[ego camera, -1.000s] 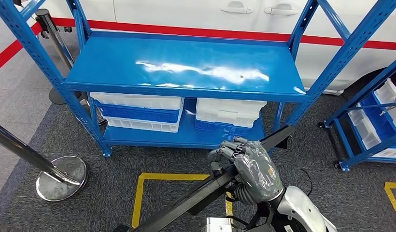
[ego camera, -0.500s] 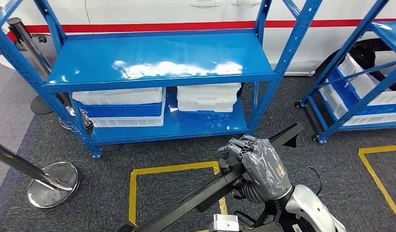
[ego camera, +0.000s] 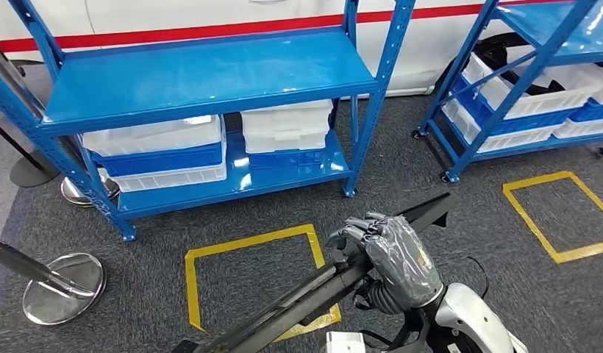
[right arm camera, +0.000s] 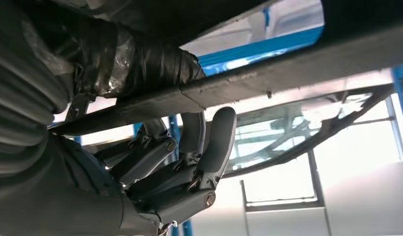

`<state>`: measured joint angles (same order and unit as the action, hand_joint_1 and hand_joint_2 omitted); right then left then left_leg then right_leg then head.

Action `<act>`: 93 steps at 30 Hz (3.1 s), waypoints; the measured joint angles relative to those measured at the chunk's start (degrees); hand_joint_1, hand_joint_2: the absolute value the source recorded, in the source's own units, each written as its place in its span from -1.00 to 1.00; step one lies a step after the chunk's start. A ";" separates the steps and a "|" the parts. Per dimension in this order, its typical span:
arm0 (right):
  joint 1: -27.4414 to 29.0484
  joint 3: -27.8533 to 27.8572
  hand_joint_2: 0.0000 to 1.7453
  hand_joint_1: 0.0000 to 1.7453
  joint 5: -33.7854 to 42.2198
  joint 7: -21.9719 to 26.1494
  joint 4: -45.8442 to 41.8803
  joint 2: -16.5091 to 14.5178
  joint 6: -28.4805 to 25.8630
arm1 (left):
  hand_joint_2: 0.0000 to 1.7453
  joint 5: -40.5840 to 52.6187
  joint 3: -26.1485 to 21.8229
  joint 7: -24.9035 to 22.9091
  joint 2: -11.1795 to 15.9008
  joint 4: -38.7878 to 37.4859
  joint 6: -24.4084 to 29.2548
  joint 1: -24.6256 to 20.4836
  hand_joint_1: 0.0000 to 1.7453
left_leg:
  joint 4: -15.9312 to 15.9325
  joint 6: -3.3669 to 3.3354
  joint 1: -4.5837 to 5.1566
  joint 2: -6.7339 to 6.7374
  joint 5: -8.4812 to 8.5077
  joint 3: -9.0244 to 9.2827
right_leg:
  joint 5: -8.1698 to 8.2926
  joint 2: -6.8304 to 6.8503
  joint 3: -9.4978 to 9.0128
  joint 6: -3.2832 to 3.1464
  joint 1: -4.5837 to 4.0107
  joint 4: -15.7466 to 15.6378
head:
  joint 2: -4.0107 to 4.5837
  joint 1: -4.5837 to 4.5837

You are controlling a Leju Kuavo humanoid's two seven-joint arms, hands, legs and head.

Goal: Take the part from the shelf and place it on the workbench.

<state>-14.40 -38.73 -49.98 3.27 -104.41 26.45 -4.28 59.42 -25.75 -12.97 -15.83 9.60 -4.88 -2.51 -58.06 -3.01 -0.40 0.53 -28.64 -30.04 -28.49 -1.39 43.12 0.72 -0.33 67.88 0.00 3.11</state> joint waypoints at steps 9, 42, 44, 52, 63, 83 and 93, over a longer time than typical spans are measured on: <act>-1.02 -0.34 1.00 1.00 0.40 0.01 0.16 0.11 0.20 | 1.00 -0.30 -0.05 -0.39 -0.02 0.04 -0.09 -0.02 -1.00 | -0.37 2.12 -0.27 5.66 5.66 -6.47 | -1.80 5.37 -16.07 0.49 0.75 -10.15 | -0.02 0.00; -2.23 -0.95 1.00 1.00 1.75 0.05 0.27 1.44 1.04 | 1.00 -1.04 -0.46 -1.18 -0.51 0.07 -0.15 -0.09 -1.00 | 0.14 4.93 -1.84 6.35 5.94 -5.70 | -0.54 3.63 -13.07 -0.15 1.52 -9.89 | 0.00 -0.25; -2.36 -0.96 1.00 1.00 1.78 0.06 0.26 1.51 1.07 | 1.00 -1.03 -0.47 -1.23 -0.57 0.07 -0.16 -0.10 -1.00 | -2.53 5.31 -2.00 3.76 2.67 -6.80 | 0.65 2.67 -11.98 -1.59 1.41 -10.02 | 0.00 -0.17; -2.33 -1.14 1.00 1.00 2.11 0.03 0.27 1.52 1.09 | 1.00 -2.16 -0.63 -0.31 -0.46 0.07 -1.14 0.01 -1.00 | -7.65 0.55 0.94 -2.19 -1.31 -2.93 | 5.07 -2.94 -6.07 -3.76 -1.32 -9.31 | -0.01 -0.09; -1.82 -1.26 1.00 1.00 2.36 -0.06 0.02 2.21 1.00 | 1.00 -2.32 -1.17 0.47 -0.80 0.07 -1.10 0.17 -1.00 | 3.18 -0.58 0.52 1.49 0.75 1.77 | -1.28 0.80 0.66 0.04 0.71 4.69 | 0.00 -0.36; -1.72 -1.50 1.00 1.00 2.79 -0.14 -0.20 2.48 1.16 | 1.00 -2.46 -1.56 0.37 -0.91 0.06 -0.63 0.21 -1.00 | -4.87 2.32 -0.81 -3.68 -1.51 -2.78 | 3.89 -3.97 -6.99 -1.49 1.00 -8.08 | 0.00 -0.24; -1.75 -1.51 1.00 1.00 2.80 -0.14 -0.18 2.60 1.20 | 1.00 -2.46 -1.72 0.36 -1.07 0.04 -0.58 0.27 -1.00 | 0.31 0.66 -0.52 0.40 0.66 -1.23 | -2.49 0.69 0.21 1.30 1.21 4.91 | 0.00 -0.68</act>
<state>-16.15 -40.24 -47.18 3.13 -104.59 29.05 -3.08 56.95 -27.47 -12.61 -16.90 9.64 -5.46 -2.24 -57.74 -2.36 -0.92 0.93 -27.98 -31.27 -30.99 -0.70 43.33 2.01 0.88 72.78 0.00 2.43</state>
